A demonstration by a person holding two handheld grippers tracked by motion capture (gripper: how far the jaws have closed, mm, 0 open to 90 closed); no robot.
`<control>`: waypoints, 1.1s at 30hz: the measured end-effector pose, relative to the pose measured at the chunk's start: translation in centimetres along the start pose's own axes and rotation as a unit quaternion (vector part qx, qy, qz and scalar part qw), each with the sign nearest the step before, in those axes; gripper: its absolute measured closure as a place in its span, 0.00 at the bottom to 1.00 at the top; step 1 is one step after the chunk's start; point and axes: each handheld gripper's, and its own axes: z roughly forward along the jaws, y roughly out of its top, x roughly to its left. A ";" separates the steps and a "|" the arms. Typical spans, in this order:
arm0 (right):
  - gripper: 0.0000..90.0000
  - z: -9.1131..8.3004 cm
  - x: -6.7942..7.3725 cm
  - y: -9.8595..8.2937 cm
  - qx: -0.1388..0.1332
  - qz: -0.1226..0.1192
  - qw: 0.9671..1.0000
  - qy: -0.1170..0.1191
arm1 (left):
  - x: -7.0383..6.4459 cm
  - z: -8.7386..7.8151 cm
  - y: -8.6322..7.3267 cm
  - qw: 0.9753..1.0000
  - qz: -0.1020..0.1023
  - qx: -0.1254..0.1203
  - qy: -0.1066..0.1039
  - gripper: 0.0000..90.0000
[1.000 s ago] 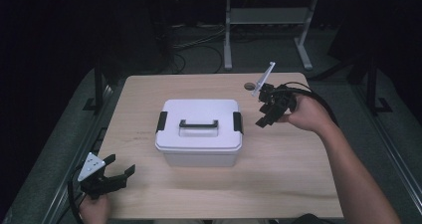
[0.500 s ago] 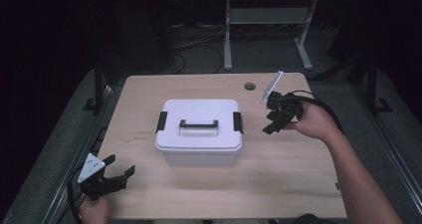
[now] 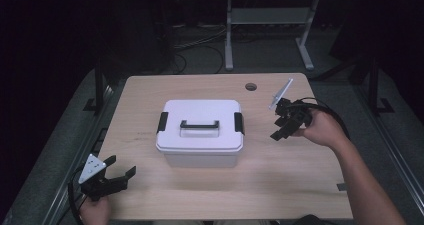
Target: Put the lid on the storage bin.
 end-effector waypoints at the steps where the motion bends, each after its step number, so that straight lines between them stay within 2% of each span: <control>1: 0.45 0.1 0.0 -0.2 0.001 0.001 1.000 -0.001 | 0.0 0.0 0.0 1.000 0.000 0.000 0.000 0.17; 33: 0.44 2.3 -0.5 -5.5 -0.006 0.047 0.999 0.020 | -0.2 0.0 0.1 1.000 0.005 0.000 0.003 0.17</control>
